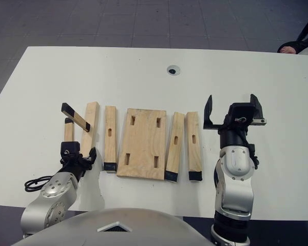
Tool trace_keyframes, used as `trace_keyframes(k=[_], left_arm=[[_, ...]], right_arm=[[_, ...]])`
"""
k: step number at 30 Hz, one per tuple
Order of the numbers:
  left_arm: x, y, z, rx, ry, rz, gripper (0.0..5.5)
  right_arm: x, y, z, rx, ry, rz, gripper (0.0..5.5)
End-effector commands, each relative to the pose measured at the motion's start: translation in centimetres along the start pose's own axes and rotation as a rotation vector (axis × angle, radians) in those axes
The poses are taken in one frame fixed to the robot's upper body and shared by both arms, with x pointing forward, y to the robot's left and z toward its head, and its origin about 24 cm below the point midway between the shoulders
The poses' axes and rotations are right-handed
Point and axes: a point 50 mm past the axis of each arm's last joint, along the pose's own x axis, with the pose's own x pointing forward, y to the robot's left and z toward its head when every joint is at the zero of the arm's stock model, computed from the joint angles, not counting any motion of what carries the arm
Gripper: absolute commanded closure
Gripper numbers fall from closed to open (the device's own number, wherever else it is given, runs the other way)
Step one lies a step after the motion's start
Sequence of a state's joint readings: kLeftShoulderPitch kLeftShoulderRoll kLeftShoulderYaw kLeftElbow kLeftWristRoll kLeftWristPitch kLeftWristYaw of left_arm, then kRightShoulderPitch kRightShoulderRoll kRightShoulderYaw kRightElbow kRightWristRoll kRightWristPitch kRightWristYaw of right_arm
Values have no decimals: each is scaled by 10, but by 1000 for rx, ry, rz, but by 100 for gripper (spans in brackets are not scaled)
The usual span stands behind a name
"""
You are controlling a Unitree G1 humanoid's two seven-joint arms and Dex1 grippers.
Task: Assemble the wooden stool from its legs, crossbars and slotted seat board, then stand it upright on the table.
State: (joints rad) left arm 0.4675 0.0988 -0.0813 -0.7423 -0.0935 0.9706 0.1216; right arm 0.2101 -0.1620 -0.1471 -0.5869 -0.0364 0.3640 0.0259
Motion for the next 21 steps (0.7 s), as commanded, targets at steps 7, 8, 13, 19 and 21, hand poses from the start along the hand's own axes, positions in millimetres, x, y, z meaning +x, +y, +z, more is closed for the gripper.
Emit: trace_keyframes(k=[7, 8, 13, 19, 21], left_arm=[[7, 11, -50, 48, 289, 48, 343], [6, 11, -50, 43, 291, 46, 343], [7, 9, -44, 10, 258, 36, 343], [5, -13, 56, -91, -305, -213, 343], [4, -9, 77, -101, -410, -242, 343]], right_arm=[[-2, -4, 6, 0, -16, -14, 0], [-2, -4, 7, 1, -19, -15, 0], [-2, -5, 13, 3, -41, -14, 0], [5, -10, 26, 19, -88, -3, 0], [8, -12, 31, 52, -107, 11, 0]])
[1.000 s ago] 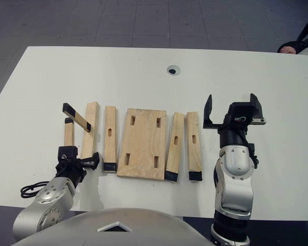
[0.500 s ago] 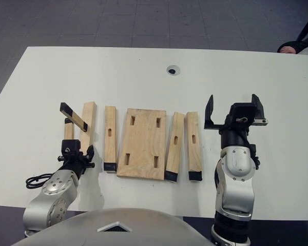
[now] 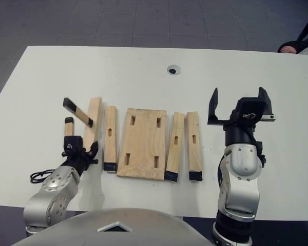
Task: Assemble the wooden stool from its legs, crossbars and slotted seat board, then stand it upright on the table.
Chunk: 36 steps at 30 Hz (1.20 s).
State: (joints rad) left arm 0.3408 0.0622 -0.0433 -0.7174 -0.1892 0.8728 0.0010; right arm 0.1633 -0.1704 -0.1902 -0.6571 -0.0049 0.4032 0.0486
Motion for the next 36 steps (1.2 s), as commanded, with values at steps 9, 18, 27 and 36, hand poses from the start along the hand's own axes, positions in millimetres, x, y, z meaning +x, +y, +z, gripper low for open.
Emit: trace_keyframes(k=[9, 18, 27, 36], left_arm=[[10, 6, 85, -111, -399, -319, 343], [3, -16, 93, -172, -339, -963, 343], [-11, -22, 94, -174, -346, -1288, 343], [-26, -27, 88, -142, -333, -1408, 343]], right_arm=[[9, 11, 47, 511, -160, 478, 0], [-17, 53, 72, 809, -88, 1227, 0], [-13, 56, 78, 729, -62, 1309, 0], [-15, 61, 72, 694, -55, 1323, 0]])
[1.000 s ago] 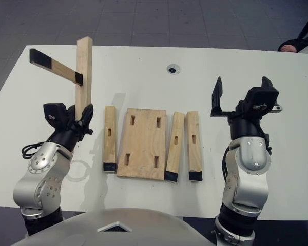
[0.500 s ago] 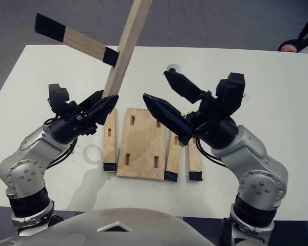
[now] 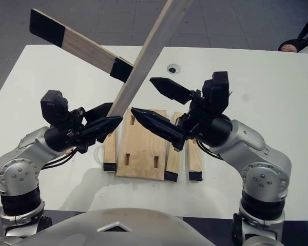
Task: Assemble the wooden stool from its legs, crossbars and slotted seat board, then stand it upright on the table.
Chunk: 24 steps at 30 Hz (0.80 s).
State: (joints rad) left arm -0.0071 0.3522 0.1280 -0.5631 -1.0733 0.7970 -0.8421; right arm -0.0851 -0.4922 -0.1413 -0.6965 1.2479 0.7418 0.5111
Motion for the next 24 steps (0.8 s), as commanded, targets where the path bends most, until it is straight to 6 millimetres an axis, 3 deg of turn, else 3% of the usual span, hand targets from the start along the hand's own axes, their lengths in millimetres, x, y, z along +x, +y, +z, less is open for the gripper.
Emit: trace_keyframes(k=[1, 15, 24], left_arm=[[1, -7, -1, 14, 14, -41, 343], [6, -7, -16, 9, 46, -30, 343], [6, -1, -21, 11, 51, 11, 343]], right_arm=[[1, 0, -2, -16, 14, 2, 0], [15, 14, -11, 46, 75, 136, 0], [15, 10, -12, 103, 59, 148, 170]])
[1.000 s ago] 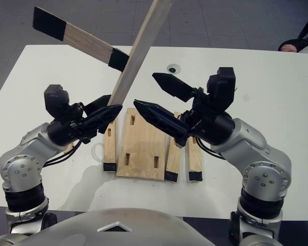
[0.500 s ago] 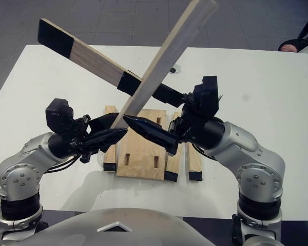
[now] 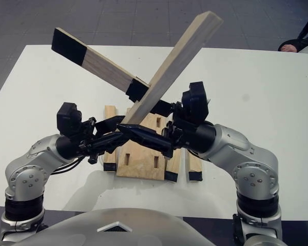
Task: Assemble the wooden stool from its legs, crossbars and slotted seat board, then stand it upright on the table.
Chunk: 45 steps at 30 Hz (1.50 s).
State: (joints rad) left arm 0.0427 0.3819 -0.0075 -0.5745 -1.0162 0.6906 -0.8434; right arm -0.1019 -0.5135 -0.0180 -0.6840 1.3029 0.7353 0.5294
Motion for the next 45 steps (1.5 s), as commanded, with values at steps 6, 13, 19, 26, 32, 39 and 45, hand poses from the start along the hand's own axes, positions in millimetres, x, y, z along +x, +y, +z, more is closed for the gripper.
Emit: trace_keyframes(k=[6, 13, 19, 26, 32, 39, 45], left_arm=[[-2, 4, -4, 4, 17, 37, 343], [-2, 6, -7, 1, 20, 42, 343], [-1, 8, -10, -7, 20, 41, 343], [-3, 5, -10, -49, 29, -13, 263], [-5, 0, -5, -92, 14, -68, 174], [-18, 14, 6, -11, 10, 5, 61], [-37, 47, 13, 175, 106, 168, 61]], right_arm=[[3, 2, 2, 27, 8, 37, 278], [5, 11, -1, 98, -2, 117, 334], [5, 12, -3, 133, -10, 125, 344], [3, 12, -2, 139, -6, 134, 344], [-1, 5, -1, 127, 15, 123, 344], [-23, -34, 7, -38, 107, -32, 345], [-39, -72, 22, -215, 121, -154, 345]])
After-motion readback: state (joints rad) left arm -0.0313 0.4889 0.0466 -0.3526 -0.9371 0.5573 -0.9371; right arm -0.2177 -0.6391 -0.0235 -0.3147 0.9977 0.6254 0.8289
